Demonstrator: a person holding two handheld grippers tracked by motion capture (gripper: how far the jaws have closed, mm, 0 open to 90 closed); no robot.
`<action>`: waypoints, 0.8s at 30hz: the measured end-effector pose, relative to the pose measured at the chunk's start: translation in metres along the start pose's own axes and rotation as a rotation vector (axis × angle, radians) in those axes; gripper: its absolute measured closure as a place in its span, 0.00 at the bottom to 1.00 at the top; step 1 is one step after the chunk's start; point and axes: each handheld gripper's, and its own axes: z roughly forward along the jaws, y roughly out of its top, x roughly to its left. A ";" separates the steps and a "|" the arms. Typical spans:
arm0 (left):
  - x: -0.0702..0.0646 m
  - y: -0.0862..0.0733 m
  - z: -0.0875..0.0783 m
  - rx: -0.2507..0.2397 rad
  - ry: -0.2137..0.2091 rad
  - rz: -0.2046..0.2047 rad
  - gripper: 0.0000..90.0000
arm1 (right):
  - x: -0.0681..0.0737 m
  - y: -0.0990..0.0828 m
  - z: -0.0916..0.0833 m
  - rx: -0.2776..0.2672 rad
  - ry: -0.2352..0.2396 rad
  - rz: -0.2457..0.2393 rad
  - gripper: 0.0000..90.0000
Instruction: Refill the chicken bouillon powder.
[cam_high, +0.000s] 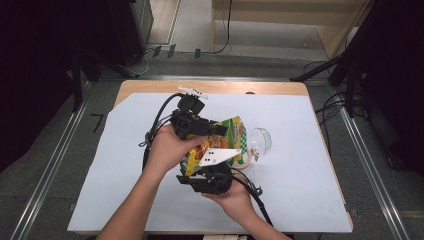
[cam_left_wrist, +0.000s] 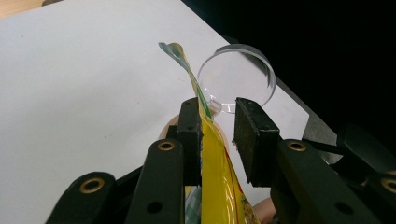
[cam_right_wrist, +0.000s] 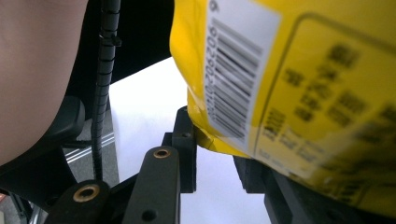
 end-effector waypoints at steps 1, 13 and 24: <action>0.000 0.000 0.000 0.002 0.001 0.003 0.80 | 0.000 0.000 0.000 0.000 -0.001 -0.002 0.82; -0.004 0.000 0.000 0.002 -0.006 0.011 0.80 | -0.003 -0.002 0.001 0.003 -0.012 -0.015 0.82; -0.006 0.000 0.000 0.002 -0.005 0.010 0.80 | -0.005 -0.002 0.001 0.006 -0.014 -0.011 0.82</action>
